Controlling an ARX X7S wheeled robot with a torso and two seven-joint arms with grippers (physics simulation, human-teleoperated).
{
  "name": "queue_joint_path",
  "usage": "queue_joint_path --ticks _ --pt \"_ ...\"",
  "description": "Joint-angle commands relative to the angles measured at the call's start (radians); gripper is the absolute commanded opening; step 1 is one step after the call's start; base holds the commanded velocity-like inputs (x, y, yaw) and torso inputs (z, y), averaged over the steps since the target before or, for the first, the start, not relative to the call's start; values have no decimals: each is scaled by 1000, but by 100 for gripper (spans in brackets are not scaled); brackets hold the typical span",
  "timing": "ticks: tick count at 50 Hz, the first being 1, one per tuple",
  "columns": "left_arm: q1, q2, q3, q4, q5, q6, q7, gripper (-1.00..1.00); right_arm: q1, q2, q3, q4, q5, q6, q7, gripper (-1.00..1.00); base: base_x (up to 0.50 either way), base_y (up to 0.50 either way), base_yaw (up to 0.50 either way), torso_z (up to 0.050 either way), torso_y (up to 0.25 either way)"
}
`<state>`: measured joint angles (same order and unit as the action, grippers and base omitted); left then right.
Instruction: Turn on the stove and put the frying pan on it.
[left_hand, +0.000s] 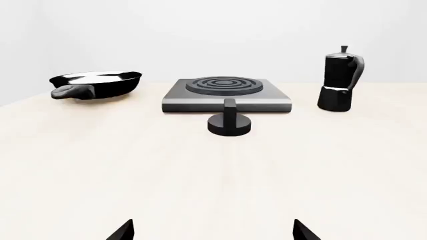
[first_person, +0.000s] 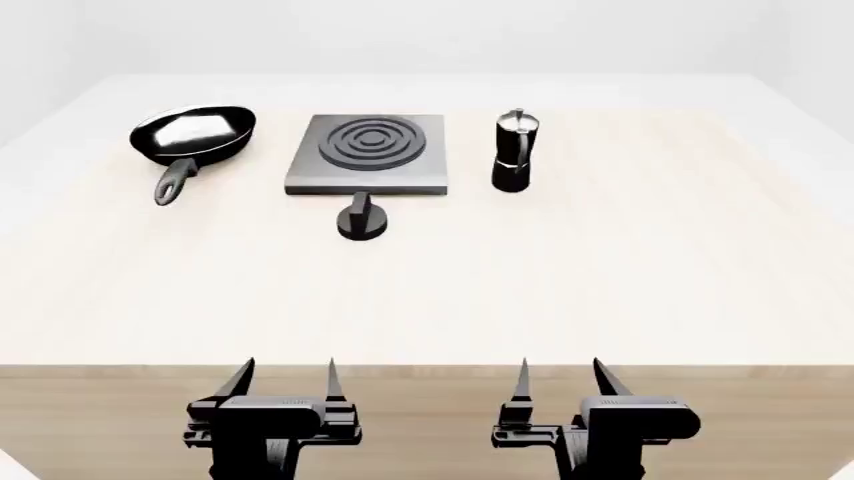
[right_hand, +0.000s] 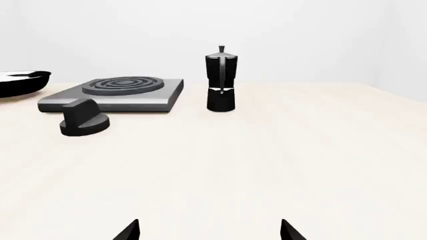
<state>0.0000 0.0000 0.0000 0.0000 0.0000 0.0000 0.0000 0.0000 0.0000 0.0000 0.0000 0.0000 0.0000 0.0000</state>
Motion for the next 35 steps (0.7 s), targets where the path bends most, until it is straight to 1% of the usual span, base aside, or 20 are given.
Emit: queue_joint_path --ticks 1,13,23,25,28,29,31,35 --pt "-4 -16 20 -4 -14 -1 -19 100 -7 12 -13 -19 18 -2 36 100 0 0 0 0 0" --pt "-15 -48 60 -28 -34 16 -70 100 3 49 -53 3 53 -8 73 100 0 0 0 0 0" --pt "-20 -64 76 -11 -48 -46 -97 100 4 66 -70 6 72 -8 90 100 0 0 0 0 0" --pt "-12 -59 61 -12 -79 7 -96 100 8 69 -75 9 69 -2 95 100 0 0 0 0 0" --pt "-9 -66 78 -12 -62 4 -107 100 0 72 -75 -2 72 -22 105 100 0 0 0 0 0" --pt "-10 -67 79 -13 -60 5 -111 100 3 76 -81 -3 56 0 116 100 0 0 0 0 0" --pt "-11 -69 78 -13 -69 2 -114 100 7 83 -99 -14 28 40 127 100 0 307 0 0 0" --pt "-11 -74 90 -16 -64 6 -122 100 5 86 -97 -12 44 34 129 100 0 500 0 0 0"
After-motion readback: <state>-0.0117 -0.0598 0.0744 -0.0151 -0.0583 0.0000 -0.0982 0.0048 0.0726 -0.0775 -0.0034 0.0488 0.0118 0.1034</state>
